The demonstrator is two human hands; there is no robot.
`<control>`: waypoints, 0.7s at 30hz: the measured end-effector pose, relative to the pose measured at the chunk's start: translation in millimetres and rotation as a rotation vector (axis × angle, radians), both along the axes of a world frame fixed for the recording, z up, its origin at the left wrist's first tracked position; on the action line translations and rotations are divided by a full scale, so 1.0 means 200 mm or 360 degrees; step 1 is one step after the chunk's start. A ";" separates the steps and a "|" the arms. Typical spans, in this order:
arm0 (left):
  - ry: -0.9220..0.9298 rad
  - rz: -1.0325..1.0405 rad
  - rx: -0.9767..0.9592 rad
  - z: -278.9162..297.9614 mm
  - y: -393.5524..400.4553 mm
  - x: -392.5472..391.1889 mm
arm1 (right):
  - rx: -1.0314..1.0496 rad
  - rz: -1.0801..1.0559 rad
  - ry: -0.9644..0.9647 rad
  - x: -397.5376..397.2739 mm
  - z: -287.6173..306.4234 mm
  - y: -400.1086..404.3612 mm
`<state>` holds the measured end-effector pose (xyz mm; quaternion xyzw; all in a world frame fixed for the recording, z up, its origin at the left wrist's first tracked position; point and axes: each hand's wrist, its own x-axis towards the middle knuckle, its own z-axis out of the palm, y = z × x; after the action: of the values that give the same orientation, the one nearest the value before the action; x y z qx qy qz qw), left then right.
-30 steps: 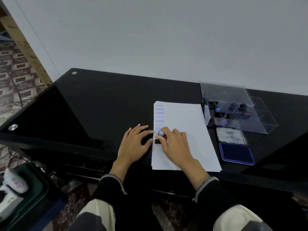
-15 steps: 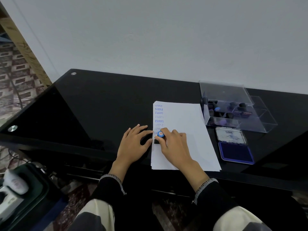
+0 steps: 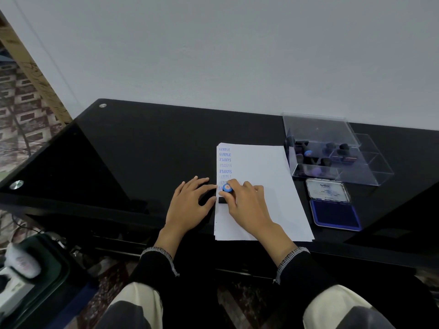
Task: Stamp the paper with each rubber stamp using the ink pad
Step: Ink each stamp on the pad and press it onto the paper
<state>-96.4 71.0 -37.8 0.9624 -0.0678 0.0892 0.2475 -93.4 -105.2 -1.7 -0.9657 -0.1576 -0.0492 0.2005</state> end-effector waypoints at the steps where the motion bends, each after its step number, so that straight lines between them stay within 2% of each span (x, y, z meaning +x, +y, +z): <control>1: -0.0001 0.0003 0.0005 0.00 0.00 0.00 | 0.0001 0.0000 -0.0009 0.01 0.00 0.00; 6: -0.0007 0.0002 0.0012 -0.01 0.00 0.00 | -0.0004 0.0020 -0.0033 0.01 0.00 0.00; 15: -0.0010 0.0005 0.0013 0.00 0.00 0.00 | 0.0408 0.0034 0.0181 0.02 -0.01 0.03; 21: -0.0025 0.0007 0.0006 0.01 0.00 -0.01 | 0.0399 0.0050 0.0187 -0.02 -0.03 0.01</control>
<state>-97.4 70.5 -36.7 0.9623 -0.0679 0.0973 0.2449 -97.2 -103.0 -8.2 -0.9317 -0.1532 -0.0088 0.3291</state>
